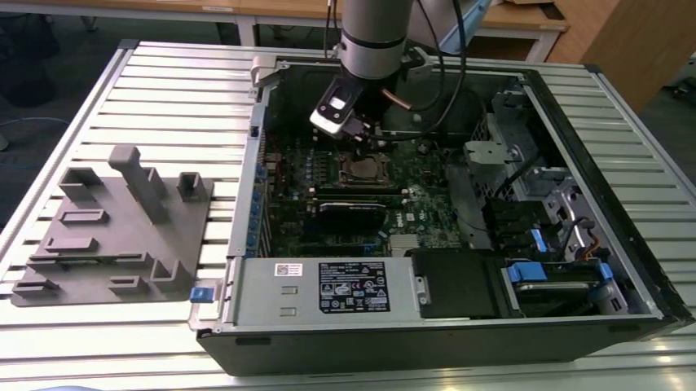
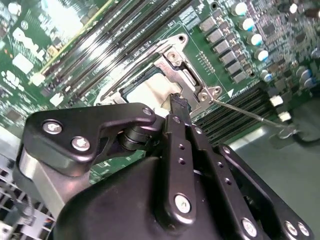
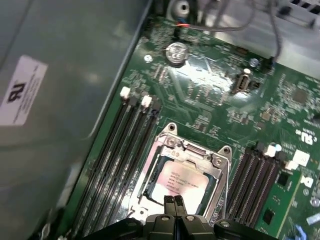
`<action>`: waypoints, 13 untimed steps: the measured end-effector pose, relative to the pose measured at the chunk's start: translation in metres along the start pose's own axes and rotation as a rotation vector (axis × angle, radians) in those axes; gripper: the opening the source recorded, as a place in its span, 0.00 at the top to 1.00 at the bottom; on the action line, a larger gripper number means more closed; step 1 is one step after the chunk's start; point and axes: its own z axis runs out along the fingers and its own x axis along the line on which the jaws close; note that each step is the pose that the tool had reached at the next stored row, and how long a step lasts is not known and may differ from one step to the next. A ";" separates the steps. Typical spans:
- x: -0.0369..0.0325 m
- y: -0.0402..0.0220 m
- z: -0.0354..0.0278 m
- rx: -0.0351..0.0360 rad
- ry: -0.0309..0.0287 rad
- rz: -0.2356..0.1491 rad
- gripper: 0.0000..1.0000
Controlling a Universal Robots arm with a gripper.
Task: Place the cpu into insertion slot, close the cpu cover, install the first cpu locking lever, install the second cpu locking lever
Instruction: 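Close the cpu cover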
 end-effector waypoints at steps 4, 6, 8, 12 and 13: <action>0.0000 0.0000 0.0003 0.0015 0.0026 -0.072 0.89; 0.0000 0.0000 0.0005 0.0021 0.0041 -0.110 0.89; 0.0000 0.0000 0.0007 0.0028 0.0054 -0.146 0.89; 0.0000 -0.0001 0.0010 0.0041 0.0082 -0.218 0.89; 0.0000 -0.0001 0.0011 0.0045 0.0089 -0.236 0.89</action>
